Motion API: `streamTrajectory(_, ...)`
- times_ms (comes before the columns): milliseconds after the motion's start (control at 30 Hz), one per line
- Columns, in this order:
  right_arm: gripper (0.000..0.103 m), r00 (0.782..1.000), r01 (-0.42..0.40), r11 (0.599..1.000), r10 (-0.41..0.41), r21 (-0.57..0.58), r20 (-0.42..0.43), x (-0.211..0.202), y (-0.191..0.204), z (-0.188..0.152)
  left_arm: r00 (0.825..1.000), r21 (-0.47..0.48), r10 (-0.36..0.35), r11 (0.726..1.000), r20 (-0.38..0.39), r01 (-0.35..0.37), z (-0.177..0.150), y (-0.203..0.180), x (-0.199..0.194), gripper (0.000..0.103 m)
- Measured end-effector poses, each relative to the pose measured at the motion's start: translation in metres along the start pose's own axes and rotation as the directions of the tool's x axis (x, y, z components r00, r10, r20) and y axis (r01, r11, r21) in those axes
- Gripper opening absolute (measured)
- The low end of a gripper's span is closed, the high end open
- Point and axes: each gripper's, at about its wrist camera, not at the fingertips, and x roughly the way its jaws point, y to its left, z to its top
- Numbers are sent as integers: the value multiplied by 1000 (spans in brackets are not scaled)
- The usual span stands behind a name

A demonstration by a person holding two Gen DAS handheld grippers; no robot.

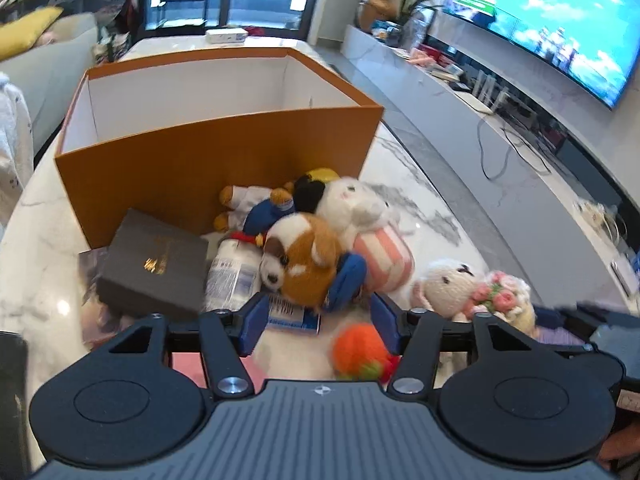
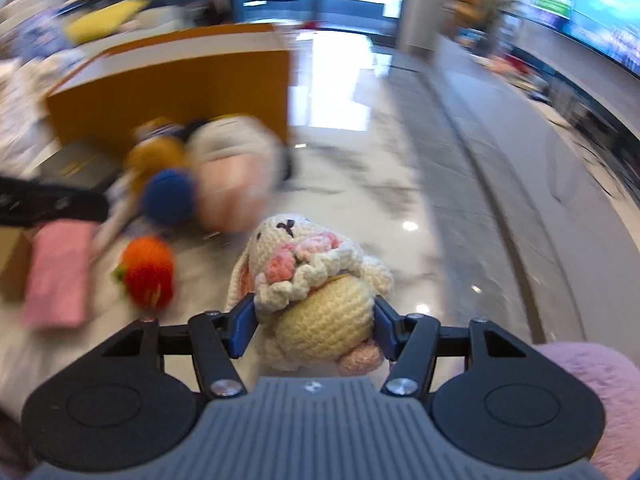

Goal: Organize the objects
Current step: 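Grasp the cream crocheted bunny with the right gripper while the left grasps the brown dog plush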

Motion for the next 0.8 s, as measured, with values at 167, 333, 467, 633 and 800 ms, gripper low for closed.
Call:
streamTrajectory(167,62,1000,-23,996,23,91,-4,17,-14,19,1000,-97,12,995,-29,-15,20,4,33,68)
streamTrajectory(333,62,998,-65,993,63,96,19,25,-13,23,997,-179,69,981,-47,-76,32,10,57,74)
streamTrajectory(467,63,996,-91,991,89,100,21,29,-16,24,993,-202,82,975,-80,-97,32,13,73,74)
streamTrajectory(633,63,994,-106,987,105,120,19,29,-20,24,994,-160,65,984,-86,-78,25,12,77,68)
streamTrajectory(800,60,990,-138,967,139,216,8,27,-29,26,998,-162,-13,987,-66,2,20,24,64,62)
